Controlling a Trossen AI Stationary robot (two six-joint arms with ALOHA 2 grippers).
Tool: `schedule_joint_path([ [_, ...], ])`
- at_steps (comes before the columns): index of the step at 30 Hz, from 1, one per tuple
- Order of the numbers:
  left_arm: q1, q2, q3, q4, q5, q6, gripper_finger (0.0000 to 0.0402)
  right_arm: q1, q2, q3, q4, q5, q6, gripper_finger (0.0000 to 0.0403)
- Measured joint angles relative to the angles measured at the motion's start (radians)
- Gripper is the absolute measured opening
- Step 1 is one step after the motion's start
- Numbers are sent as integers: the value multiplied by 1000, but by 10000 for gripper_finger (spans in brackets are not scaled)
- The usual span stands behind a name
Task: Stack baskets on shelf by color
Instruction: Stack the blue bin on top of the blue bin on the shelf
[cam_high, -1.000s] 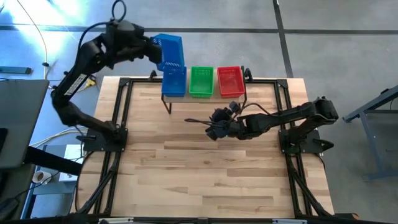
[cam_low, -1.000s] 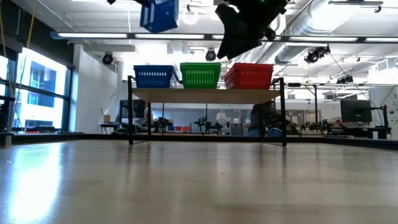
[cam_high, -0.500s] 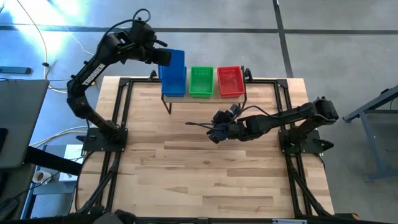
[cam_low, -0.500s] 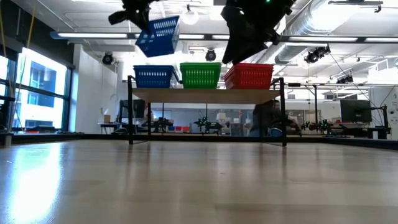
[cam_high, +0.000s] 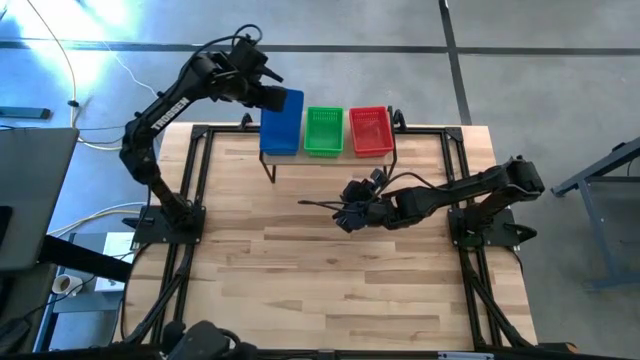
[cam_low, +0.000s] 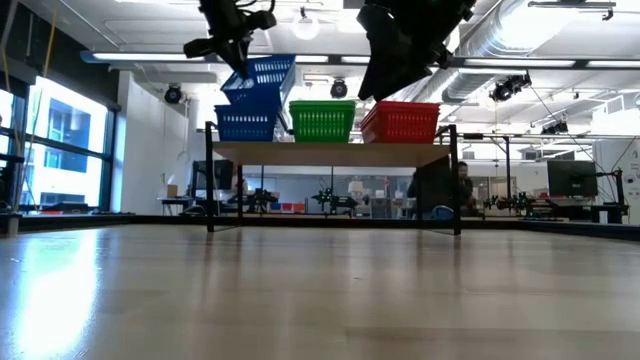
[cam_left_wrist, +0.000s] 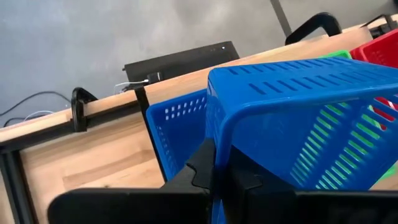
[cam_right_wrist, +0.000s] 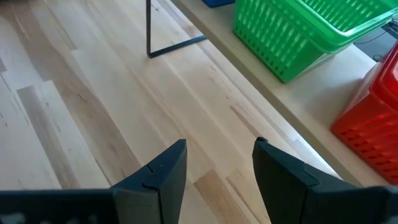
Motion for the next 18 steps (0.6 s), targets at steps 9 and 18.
schedule_joint_path([
  [9, 6, 4, 0, -25, 3, -11, 0, 0, 0, 0, -4, 0, 0, 167],
  [18, 33, 6, 0, -85, 20, -36, 1, 0, 0, 0, -4, 1, 0, 167],
])
